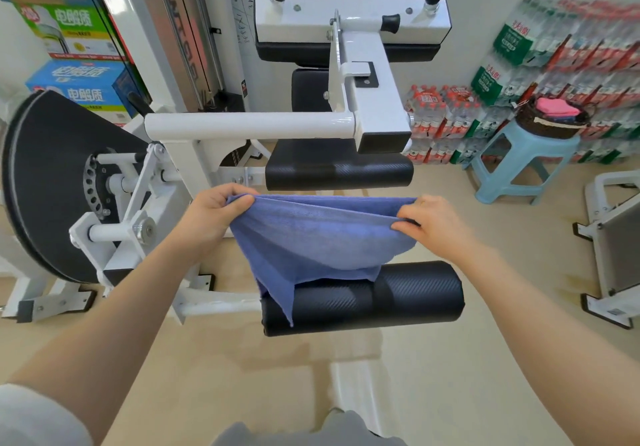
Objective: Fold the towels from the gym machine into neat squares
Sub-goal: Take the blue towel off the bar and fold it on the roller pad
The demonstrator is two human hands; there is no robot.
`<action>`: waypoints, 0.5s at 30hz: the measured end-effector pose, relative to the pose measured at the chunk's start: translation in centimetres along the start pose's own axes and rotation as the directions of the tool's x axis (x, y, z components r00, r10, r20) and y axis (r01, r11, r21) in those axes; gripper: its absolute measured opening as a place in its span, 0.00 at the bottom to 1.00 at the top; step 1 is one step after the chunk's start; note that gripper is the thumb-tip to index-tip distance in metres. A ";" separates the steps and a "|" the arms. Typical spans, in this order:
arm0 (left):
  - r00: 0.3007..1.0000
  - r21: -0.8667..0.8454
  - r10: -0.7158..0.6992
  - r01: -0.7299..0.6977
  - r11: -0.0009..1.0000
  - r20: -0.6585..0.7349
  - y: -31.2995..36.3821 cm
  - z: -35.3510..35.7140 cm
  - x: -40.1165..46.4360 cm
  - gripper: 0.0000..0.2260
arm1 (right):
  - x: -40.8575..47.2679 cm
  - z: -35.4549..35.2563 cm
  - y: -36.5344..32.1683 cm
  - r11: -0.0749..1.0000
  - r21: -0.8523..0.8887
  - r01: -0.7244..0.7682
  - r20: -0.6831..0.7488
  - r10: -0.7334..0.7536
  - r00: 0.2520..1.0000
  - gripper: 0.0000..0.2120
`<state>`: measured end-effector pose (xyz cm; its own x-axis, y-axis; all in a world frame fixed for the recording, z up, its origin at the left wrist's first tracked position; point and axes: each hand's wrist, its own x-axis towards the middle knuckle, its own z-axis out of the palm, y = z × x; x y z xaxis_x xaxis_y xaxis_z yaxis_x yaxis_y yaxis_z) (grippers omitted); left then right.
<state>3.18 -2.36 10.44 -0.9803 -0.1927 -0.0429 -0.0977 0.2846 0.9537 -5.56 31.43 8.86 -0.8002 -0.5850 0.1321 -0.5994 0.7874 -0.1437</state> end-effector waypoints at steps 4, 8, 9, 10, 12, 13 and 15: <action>0.999 -0.005 -0.021 0.021 1.000 0.027 -0.6 -0.1 0.4 0.15 | 0.1 -0.2 0.9 0.982 -0.102 -0.160 0.008 0.162 0.987 0.17; 0.997 0.041 -0.059 0.057 0.998 0.045 -0.9 0.7 0.8 0.09 | 1.0 0.1 1.4 0.943 0.074 -0.324 -0.002 0.325 0.946 0.15; 0.998 0.064 -0.066 0.064 0.996 0.024 -0.8 0.9 1.0 0.07 | 1.4 0.3 1.6 0.922 0.132 -0.365 -0.003 0.368 0.930 0.14; 0.998 0.087 -0.067 0.067 0.994 -0.004 -0.7 1.1 1.2 0.07 | 1.8 0.5 2.1 0.904 0.163 -0.395 0.013 0.398 0.917 0.14; 0.994 0.138 -0.065 0.077 0.988 -0.084 -0.5 1.7 2.1 0.07 | 2.7 1.0 3.1 0.889 0.146 -0.433 0.060 0.429 0.901 0.14; 0.989 0.154 -0.064 0.084 0.984 -0.130 -0.4 2.1 2.6 0.07 | 3.2 1.1 3.5 0.880 0.155 -0.449 0.064 0.445 0.893 0.15; 0.969 0.109 -0.054 0.082 0.991 -0.241 0.2 3.0 3.8 0.07 | 4.3 0.8 3.4 0.832 0.250 -0.495 0.008 0.509 0.861 0.17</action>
<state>-1.06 -0.27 9.56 -0.9033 -0.4286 -0.0213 -0.1962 0.3682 0.9088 -11.06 31.45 8.14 -0.9941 -0.1040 0.0321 -0.1077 0.8962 -0.4305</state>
